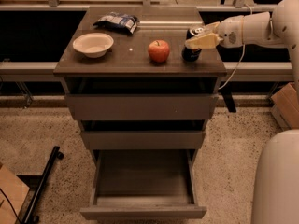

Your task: Pick pepsi can from bottom drawer and place on counter

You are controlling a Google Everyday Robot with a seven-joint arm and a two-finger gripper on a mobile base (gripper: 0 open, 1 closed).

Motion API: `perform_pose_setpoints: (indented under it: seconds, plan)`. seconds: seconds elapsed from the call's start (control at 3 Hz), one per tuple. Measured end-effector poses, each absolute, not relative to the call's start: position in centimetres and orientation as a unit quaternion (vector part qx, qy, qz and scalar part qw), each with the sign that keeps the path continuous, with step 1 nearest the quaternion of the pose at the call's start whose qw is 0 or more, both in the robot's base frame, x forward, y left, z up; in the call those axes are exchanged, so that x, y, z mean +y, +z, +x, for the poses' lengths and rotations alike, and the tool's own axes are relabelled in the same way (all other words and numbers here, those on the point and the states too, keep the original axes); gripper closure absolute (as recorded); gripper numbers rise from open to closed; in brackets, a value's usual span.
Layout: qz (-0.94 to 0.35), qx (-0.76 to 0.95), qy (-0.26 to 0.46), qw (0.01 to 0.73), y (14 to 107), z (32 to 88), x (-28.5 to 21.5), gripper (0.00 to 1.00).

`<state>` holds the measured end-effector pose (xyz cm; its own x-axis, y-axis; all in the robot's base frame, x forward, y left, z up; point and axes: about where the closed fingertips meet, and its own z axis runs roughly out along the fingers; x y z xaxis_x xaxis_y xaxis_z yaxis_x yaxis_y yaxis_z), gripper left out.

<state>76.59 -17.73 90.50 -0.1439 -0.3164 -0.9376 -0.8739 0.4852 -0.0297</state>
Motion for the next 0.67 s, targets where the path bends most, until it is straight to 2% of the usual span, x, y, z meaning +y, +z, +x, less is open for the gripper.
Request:
perform_pose_setpoints:
  seconds: [0.33,0.67]
  plan:
    - [-0.423,0.702,0.283,0.498,90.27,76.76,-17.49,0.0]
    - [-0.423,0.702,0.283,0.498,90.27,76.76,-17.49,0.0]
